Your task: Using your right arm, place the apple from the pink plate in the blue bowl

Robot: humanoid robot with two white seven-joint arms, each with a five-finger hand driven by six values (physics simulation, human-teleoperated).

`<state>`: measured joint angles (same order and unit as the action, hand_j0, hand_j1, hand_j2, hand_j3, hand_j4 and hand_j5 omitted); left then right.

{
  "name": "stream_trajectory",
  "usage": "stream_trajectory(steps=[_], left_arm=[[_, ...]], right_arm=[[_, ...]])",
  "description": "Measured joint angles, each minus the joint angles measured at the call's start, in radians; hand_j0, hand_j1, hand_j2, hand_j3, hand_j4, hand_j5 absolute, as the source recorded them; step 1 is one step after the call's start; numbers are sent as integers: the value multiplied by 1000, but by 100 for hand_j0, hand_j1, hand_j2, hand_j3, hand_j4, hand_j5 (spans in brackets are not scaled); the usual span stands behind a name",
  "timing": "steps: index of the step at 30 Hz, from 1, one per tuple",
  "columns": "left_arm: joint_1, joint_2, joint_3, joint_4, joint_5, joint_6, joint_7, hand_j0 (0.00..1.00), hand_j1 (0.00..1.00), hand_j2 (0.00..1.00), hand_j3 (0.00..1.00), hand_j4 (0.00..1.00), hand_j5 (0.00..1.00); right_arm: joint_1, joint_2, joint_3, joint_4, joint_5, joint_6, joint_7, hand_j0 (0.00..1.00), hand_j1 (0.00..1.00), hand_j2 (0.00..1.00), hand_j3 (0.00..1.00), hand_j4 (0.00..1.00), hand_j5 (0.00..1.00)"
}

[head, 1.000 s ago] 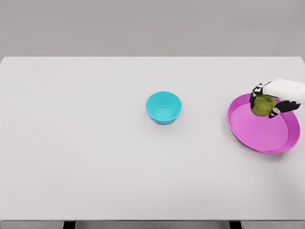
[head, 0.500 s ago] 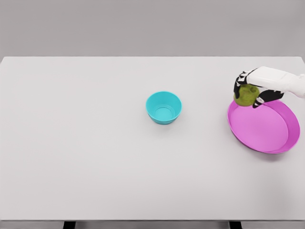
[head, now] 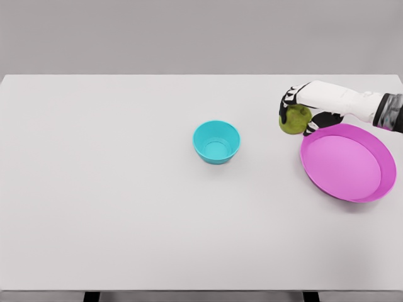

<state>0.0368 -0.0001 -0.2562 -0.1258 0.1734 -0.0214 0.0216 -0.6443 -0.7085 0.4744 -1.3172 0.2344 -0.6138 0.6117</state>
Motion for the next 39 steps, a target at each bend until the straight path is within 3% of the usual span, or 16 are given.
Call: stream_trajectory(steps=[20, 39], left_arm=[[-2, 0, 0, 0, 0, 0, 0, 100, 100, 100, 100, 100, 100], [-2, 0, 0, 0, 0, 0, 0, 100, 100, 100, 100, 100, 100]], right_arm=[[-21, 166, 3, 1, 61, 0, 0, 36, 36, 36, 36, 36, 36], [-75, 269, 113, 9, 103, 0, 0, 37, 37, 37, 37, 37, 37]])
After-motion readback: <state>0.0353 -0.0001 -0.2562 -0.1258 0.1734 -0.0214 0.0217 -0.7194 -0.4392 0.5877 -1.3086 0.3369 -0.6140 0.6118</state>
